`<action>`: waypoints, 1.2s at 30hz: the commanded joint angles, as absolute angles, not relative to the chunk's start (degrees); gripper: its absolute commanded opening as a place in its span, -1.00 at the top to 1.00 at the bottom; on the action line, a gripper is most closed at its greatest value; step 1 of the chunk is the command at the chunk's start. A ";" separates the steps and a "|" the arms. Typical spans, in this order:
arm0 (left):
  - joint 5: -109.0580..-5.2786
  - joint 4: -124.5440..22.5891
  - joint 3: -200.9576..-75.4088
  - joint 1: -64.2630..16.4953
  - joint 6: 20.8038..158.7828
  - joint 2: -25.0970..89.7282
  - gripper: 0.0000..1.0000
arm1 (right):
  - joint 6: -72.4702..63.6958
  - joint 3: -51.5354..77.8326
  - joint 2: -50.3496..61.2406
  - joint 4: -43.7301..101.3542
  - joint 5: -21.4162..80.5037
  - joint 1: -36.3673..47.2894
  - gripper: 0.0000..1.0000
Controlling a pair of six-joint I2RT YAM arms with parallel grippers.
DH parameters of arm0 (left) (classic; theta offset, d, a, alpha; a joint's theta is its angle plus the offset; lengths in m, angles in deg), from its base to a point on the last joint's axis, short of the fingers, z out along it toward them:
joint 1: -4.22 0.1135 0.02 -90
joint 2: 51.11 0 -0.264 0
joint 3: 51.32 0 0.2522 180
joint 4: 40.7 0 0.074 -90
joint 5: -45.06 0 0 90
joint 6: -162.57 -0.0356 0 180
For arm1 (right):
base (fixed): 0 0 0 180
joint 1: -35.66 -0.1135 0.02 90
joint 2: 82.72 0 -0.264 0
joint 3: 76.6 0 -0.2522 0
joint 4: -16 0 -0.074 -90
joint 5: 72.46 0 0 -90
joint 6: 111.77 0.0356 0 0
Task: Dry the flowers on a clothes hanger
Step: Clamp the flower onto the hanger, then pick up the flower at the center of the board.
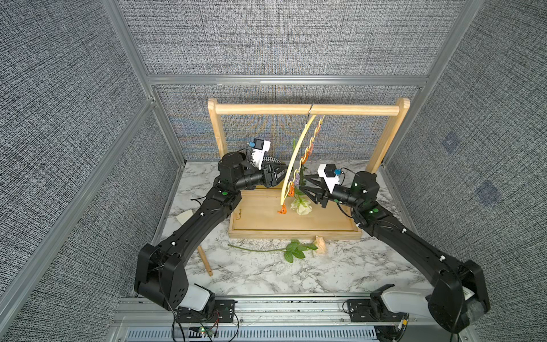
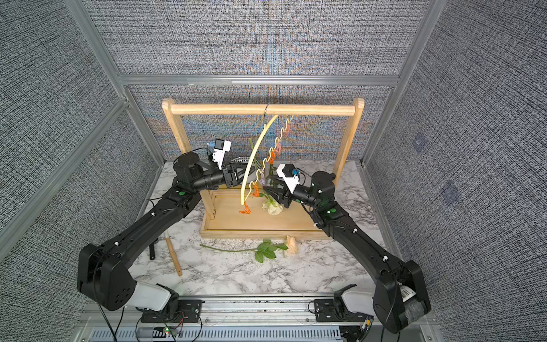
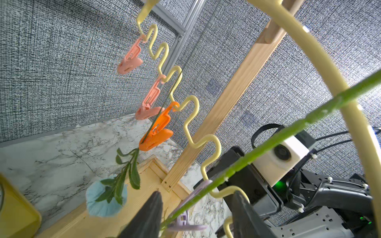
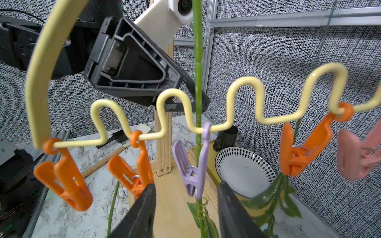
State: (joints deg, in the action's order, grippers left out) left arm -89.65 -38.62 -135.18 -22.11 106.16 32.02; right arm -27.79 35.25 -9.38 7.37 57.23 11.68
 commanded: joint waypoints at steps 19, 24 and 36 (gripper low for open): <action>-74.03 -58.51 -131.99 -15.95 92.87 20.29 -0.99 | -57.94 40.20 -21.64 47.27 55.03 11.99 -0.03; -71.88 -61.33 -129.39 -14.52 92.56 16.20 -1.00 | -70.36 39.89 -21.20 57.65 52.09 9.46 -0.02; -50.94 -77.54 -126.56 -11.75 98.22 8.90 -1.00 | -74.11 39.39 -10.81 64.98 41.73 -0.28 -0.03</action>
State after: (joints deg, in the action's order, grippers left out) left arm -60.23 -71.08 -126.33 -12.45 95.36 9.48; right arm -73.17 40.32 -12.66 62.43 44.88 0.64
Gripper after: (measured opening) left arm 0.998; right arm 0.515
